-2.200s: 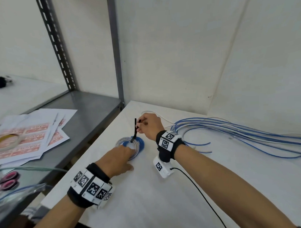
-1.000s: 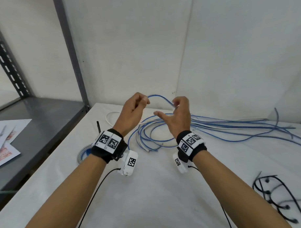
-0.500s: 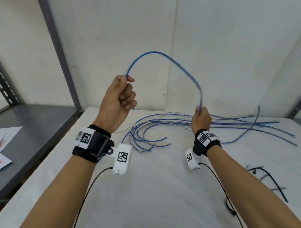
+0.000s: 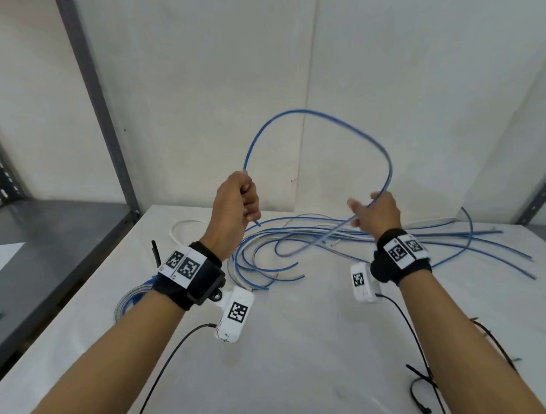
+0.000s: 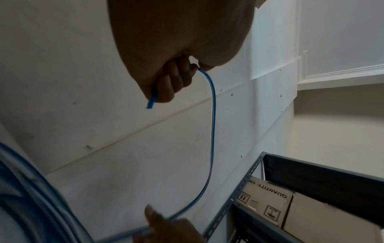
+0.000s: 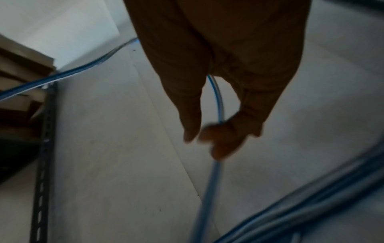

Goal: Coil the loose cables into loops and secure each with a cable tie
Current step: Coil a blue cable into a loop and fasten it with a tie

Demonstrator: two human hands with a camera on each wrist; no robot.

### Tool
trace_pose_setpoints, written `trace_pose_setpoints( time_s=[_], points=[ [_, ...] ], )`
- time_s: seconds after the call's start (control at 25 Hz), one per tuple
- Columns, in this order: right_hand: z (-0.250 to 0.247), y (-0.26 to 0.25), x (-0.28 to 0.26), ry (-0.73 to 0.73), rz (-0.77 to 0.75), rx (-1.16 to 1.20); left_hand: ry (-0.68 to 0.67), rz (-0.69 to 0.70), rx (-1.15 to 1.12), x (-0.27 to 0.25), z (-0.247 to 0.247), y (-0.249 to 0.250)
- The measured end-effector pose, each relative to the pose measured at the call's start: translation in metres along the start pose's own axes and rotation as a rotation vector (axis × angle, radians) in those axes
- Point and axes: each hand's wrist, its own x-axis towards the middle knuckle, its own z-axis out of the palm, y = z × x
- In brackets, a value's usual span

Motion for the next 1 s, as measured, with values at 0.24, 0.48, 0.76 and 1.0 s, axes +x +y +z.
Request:
trace_pose_setpoints(
  time_s=[0.24,0.48,0.76,1.0],
  points=[
    [-0.015,0.006,-0.021,0.174,-0.156,-0.137,0.053,0.261,0.576,0.012,-0.011,-0.027],
    [0.023,-0.002,-0.024,0.043,-0.486,-0.409,-0.054,0.006,0.125,0.014,0.004,-0.041],
    [0.076,-0.002,-0.068,-0.197,-0.53,0.439,0.177,-0.093,-0.668,0.02,0.01,-0.054],
    [0.103,0.008,-0.084,-0.144,-0.42,0.586,0.175,-0.151,-0.596,0.019,0.005,-0.062]
  ],
)
